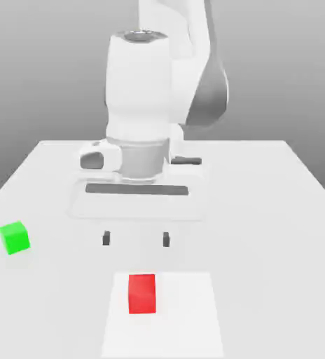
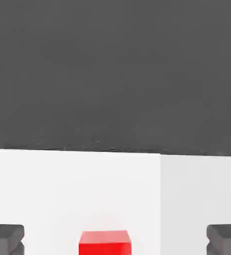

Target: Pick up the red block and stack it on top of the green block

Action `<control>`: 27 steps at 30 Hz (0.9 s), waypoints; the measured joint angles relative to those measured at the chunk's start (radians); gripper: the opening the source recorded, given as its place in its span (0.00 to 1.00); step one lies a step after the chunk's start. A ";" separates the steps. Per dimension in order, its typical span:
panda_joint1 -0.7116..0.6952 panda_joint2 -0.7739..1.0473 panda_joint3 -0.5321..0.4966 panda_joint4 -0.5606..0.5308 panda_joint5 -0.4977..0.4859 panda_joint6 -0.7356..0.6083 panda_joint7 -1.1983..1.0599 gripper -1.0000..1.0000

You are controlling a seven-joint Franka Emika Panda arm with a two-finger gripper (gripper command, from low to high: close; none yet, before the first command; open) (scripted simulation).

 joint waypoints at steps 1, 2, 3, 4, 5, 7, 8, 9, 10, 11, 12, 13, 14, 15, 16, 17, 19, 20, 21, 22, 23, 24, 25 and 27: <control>-0.001 0.036 0.001 -0.019 0.018 0.022 -0.019 0.50; -0.003 0.071 0.003 -0.026 0.030 0.049 -0.031 0.50; -0.004 0.107 0.006 -0.026 0.038 0.077 -0.038 0.50; -0.003 0.143 0.006 -0.024 0.045 0.107 -0.043 0.50; -0.001 0.179 0.005 -0.020 0.052 0.137 -0.048 0.50; -0.008 0.251 0.014 -0.011 0.060 0.198 -0.055 0.50; -0.011 0.286 0.017 -0.006 0.063 0.228 -0.057 0.00; -0.011 0.286 0.017 -0.006 0.063 0.228 -0.057 0.00; -0.011 0.286 0.017 -0.006 0.062 0.227 -0.057 0.00; -0.011 0.286 0.017 -0.006 0.062 0.227 -0.057 0.00; -0.011 0.286 0.017 -0.006 0.061 0.227 -0.056 0.00; -0.011 0.286 0.018 -0.006 0.061 0.227 -0.055 0.00; -0.010 0.303 0.018 -0.004 0.062 0.242 -0.056 0.00; -0.011 0.293 0.018 -0.005 0.062 0.234 -0.056 0.00; -0.011 0.270 0.017 -0.009 0.060 0.214 -0.055 0.00; -0.010 0.241 0.016 -0.013 0.057 0.189 -0.052 0.00; -0.010 0.174 0.014 -0.023 0.048 0.132 -0.046 0.00; -0.011 0.138 0.013 -0.028 0.044 0.102 -0.043 0.00; -0.013 0.103 0.013 -0.033 0.039 0.071 -0.040 0.00; -0.035 0.084 0.003 -0.035 0.034 0.054 -0.015 0.00; -0.061 0.071 -0.009 -0.035 0.029 0.041 0.019 0.00; -0.090 0.063 -0.020 -0.035 0.024 0.032 0.059 0.00; -0.121 0.056 -0.031 -0.034 0.019 0.026 0.101 0.00; -0.178 0.046 -0.058 -0.031 0.010 0.013 0.189 0.00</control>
